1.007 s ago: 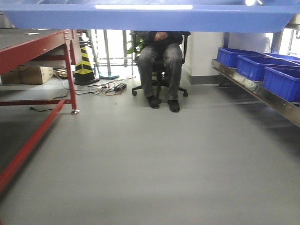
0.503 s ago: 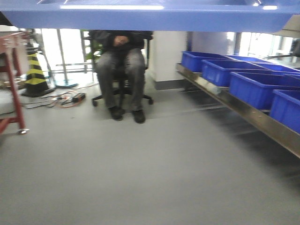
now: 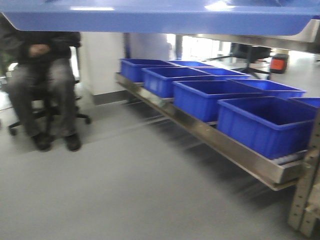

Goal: Grab blue tray and place on right shelf
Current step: 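Carry the tray with both grippers toward the shelving rack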

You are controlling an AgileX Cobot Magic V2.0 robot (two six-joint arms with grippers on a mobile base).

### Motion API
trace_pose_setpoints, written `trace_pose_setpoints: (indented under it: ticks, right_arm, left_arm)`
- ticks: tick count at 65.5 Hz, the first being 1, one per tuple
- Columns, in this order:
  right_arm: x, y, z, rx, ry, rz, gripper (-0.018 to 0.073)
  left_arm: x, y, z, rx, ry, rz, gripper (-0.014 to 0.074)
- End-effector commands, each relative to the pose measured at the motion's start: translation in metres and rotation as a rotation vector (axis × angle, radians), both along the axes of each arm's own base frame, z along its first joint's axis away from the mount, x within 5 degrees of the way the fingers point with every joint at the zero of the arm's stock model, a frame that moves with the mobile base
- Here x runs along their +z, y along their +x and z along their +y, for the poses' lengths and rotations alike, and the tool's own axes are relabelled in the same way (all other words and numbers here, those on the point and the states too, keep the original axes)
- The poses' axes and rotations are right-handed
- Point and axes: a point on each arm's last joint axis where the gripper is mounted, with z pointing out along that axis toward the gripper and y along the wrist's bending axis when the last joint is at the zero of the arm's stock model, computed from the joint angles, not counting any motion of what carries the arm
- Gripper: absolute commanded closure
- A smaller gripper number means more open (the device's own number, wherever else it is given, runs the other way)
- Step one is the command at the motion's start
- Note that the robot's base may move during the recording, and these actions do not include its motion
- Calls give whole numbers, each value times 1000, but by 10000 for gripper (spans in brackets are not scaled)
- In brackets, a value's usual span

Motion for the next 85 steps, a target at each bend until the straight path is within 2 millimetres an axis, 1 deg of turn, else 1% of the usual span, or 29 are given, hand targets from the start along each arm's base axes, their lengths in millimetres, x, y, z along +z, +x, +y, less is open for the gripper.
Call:
trace_pose_setpoints:
  ticks: [1, 85]
  right_arm:
    - [21, -5, -5, 17, -5, -117, 502]
    - [21, -5, -5, 17, -5, -118, 502]
  left_arm:
    - [18, -20, 4, -31, -7, 8, 645]
    - [18, -20, 4, -31, -7, 8, 645]
